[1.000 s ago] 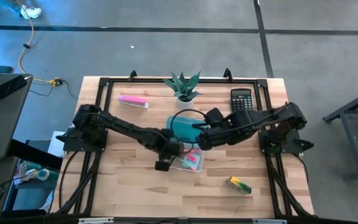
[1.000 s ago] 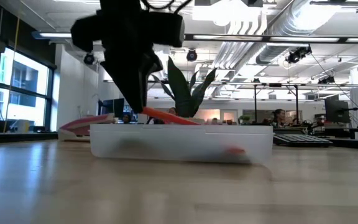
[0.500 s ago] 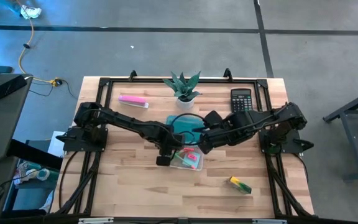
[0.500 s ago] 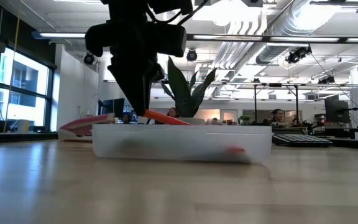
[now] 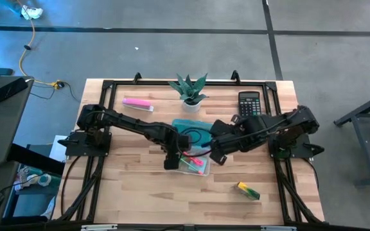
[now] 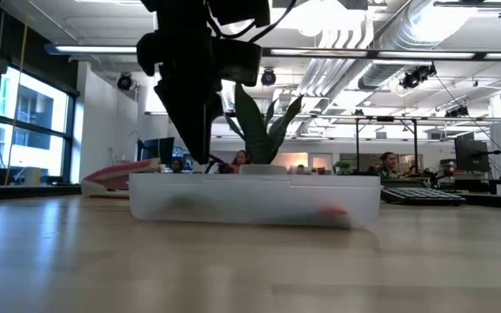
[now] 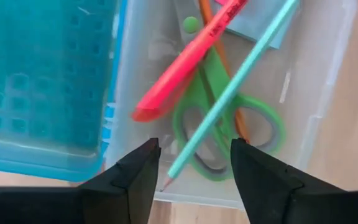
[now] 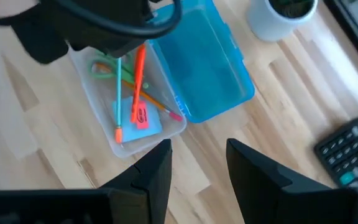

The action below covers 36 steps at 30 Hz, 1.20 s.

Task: Pack school essentials
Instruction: Put the yellow crayon pack into the blue supply box

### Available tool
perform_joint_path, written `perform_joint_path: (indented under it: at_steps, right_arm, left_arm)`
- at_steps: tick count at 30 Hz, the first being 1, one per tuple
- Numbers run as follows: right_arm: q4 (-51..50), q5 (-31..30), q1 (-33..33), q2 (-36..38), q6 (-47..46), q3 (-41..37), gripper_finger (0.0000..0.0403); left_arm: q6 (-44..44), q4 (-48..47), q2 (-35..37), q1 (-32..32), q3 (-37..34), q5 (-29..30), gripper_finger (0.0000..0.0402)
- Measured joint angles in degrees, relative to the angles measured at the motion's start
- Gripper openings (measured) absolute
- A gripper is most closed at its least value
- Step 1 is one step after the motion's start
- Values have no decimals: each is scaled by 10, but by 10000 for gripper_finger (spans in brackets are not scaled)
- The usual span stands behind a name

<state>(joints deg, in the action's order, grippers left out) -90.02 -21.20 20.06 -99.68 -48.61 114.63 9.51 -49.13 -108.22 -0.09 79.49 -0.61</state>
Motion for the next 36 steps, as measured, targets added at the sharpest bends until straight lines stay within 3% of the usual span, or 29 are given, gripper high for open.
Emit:
perform_joint_path:
  at_steps: [10, 14, 26, 30, 36]
  right_arm:
    - [1, -14, 10, 59, 90, -1, 144]
    - [0, -40, 20, 110, 97, -50, 144]
    - [13, 41, 45, 281, -50, -306, 144]
    - [24, 80, 61, 308, -97, -362, 145]
    - [77, 91, 105, 318, -146, -429, 163]
  left_arm:
    - [58, -6, 0, 0, 54, -5, 183]
    - [71, -9, 0, 0, 88, -2, 177]
    - [130, -48, 7, -8, 123, 39, 172]
    - [155, -85, 7, -28, 122, 52, 172]
    - [181, -106, 20, -53, 122, 78, 172]
